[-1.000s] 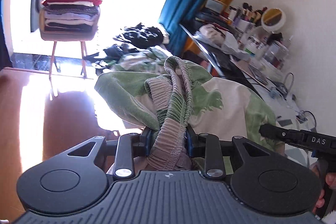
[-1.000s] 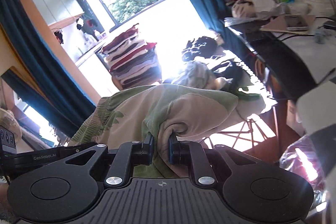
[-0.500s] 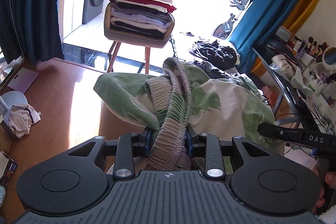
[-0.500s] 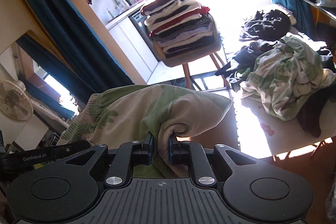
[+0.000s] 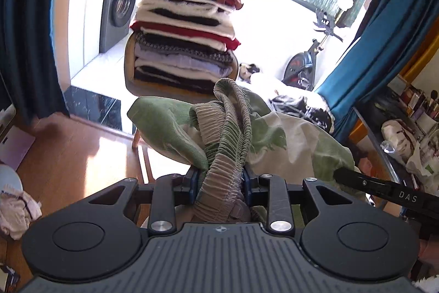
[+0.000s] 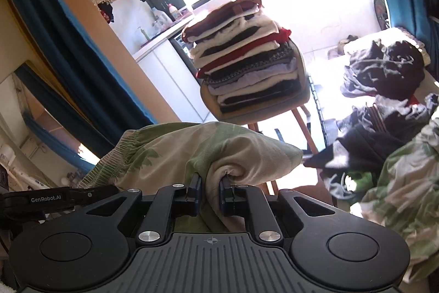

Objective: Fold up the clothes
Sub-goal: 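Lift and carry the clothes bundle with both grippers toward the chair clothes stack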

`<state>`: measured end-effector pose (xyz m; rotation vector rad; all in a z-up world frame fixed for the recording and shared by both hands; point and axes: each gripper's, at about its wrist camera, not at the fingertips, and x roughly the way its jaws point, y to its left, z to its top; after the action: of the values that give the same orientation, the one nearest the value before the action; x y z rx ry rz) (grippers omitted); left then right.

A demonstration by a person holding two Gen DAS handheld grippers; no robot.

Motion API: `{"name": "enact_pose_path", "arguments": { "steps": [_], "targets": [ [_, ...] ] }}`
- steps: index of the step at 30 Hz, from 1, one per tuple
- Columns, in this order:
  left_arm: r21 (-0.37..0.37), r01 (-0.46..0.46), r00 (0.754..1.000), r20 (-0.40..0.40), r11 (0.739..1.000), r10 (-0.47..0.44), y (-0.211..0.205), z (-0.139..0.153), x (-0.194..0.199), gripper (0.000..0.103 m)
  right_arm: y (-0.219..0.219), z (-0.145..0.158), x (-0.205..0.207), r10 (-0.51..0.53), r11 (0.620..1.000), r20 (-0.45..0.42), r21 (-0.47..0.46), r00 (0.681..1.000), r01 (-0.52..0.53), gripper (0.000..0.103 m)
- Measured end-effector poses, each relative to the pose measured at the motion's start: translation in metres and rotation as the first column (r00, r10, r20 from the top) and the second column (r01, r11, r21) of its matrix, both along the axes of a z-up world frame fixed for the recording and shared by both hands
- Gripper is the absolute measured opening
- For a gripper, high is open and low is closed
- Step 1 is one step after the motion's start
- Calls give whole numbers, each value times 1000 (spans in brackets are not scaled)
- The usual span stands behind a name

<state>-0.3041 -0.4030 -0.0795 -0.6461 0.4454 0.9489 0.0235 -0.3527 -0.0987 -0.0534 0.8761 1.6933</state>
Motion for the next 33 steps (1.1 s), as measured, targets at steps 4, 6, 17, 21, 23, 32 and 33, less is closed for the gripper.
{"name": "enact_pose_path", "arguments": {
  "steps": [4,6,17,21,23,32,33],
  "targets": [
    [29,-13,1000,22,999,13,60,-1,10,30,79,17,13,19,999,16,26,1000,-19,11],
    [24,-22,999,25,999,22,93,-8,13,30,116,18,14,23,1000,22,21,999,-23,11],
    [9,81,995,61,997,-81,327,-27,1,29,308,6,-19,-93,995,102,-30,990,97,11],
    [98,135,988,64,986,-142,418,6,-7,29,385,31,-38,-157,988,64,14,986,156,11],
    [125,149,984,76,981,-160,458,19,-7,29,422,48,-47,-186,981,60,69,981,182,11],
    [239,156,973,131,958,-191,617,81,25,29,577,109,-33,-212,957,85,221,974,189,11],
    [252,148,974,131,956,-185,631,86,31,29,595,118,-25,-207,951,90,253,974,178,11]
  ]
}}
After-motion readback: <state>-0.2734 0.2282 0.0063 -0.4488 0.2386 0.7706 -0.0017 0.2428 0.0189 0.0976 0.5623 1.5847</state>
